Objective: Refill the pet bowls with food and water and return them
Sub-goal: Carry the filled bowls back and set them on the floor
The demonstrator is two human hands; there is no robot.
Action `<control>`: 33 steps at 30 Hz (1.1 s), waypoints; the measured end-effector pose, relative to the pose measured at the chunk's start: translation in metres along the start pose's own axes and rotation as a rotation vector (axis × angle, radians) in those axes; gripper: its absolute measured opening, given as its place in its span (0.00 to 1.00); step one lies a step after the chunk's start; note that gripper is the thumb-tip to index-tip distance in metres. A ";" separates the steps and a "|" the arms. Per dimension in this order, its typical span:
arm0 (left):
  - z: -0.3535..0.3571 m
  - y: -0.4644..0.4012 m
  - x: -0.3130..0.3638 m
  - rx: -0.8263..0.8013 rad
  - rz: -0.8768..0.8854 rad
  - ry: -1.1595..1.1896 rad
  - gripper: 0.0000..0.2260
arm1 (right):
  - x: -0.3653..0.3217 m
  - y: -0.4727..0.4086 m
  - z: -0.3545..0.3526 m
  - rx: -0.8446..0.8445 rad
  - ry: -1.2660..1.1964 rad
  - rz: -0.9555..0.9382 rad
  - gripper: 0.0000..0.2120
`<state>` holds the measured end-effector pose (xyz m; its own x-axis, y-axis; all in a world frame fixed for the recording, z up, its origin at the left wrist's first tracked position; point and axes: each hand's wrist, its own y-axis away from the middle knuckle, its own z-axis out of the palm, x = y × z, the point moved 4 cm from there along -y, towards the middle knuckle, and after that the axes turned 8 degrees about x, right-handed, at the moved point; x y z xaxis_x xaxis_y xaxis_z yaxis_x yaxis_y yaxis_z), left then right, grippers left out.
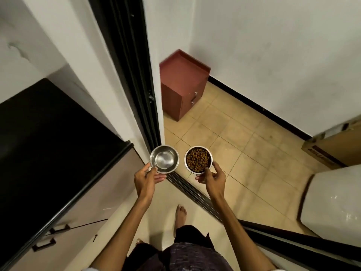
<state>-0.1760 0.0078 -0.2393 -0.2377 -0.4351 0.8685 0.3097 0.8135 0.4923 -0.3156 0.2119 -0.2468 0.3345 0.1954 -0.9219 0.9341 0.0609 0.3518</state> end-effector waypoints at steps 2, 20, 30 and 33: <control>0.019 -0.002 0.001 -0.013 0.003 -0.011 0.19 | 0.000 -0.013 -0.011 0.017 0.001 0.004 0.21; 0.136 -0.050 -0.029 -0.233 -0.010 -0.172 0.15 | 0.030 -0.072 -0.055 0.255 -0.115 0.164 0.24; 0.186 -0.111 -0.095 -0.320 -0.071 -0.295 0.18 | 0.095 -0.104 -0.056 0.408 -0.175 0.256 0.24; 0.202 -0.129 -0.119 -0.345 -0.096 -0.304 0.17 | 0.120 -0.119 -0.055 0.431 -0.191 0.273 0.24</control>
<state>-0.3735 0.0329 -0.4180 -0.5235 -0.3270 0.7868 0.5490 0.5767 0.6050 -0.3939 0.2817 -0.3902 0.5511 -0.0360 -0.8337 0.7633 -0.3820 0.5210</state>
